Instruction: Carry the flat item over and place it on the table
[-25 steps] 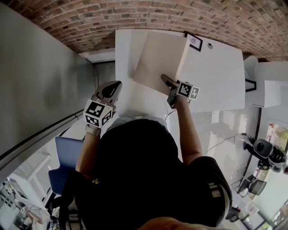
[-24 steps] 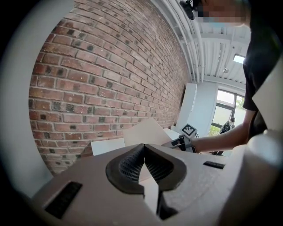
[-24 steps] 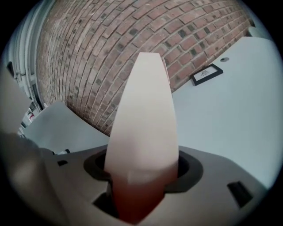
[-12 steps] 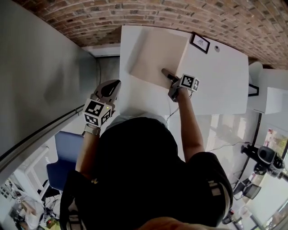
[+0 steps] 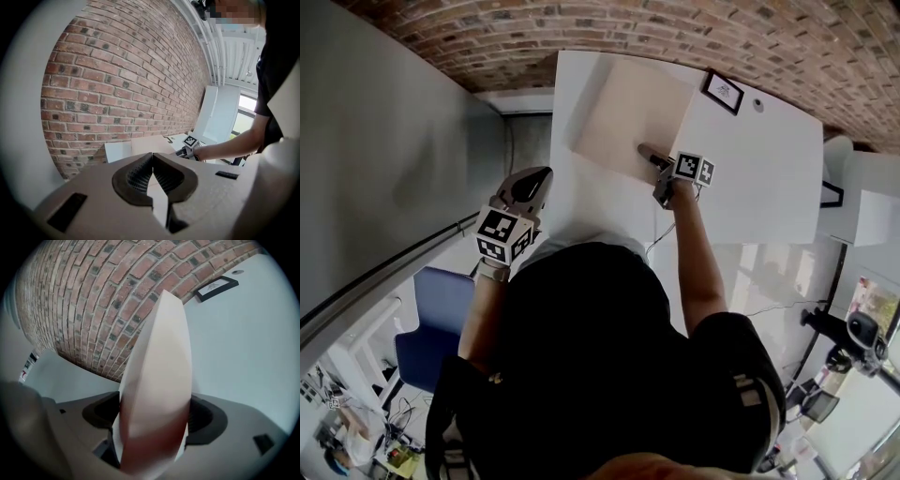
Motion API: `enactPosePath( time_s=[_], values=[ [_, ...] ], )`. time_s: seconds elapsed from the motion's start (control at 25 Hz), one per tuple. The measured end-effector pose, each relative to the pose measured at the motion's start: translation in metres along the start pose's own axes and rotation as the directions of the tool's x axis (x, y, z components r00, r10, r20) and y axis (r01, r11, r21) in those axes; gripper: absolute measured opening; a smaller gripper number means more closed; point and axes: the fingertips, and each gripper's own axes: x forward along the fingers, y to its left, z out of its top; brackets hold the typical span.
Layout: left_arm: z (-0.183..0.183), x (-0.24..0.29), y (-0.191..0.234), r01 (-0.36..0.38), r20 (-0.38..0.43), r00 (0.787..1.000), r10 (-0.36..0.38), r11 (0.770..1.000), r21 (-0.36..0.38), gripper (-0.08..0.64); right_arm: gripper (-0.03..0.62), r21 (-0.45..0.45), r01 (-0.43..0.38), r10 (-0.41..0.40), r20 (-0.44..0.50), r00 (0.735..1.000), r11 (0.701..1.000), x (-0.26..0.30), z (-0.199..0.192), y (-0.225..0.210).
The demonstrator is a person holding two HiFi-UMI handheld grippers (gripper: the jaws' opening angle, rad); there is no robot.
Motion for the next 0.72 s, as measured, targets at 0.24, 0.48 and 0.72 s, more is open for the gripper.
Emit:
enactPosePath(
  time_s=[0.24,0.48,0.72],
  values=[
    [-0.005,0.003,-0.002,-0.003,-0.015,1.000,0.003,1.000,-0.009,0.005,0.440,-0.030,0.058,-0.059,-0.018,0.998,0.998,-0.001,0.000,-0.012],
    [-0.008,0.005,-0.008,-0.003,-0.026,1.000,0.003,1.000,-0.015,0.005,0.453,-0.145,0.188,-0.194,-0.028,0.981,0.971,-0.005,0.001,-0.030],
    [-0.008,0.003,-0.012,-0.007,-0.025,1.000,0.007,1.000,-0.013,0.005,0.454,-0.229,0.266,-0.279,-0.024,0.960,0.936,-0.007,-0.001,-0.035]
  ],
)
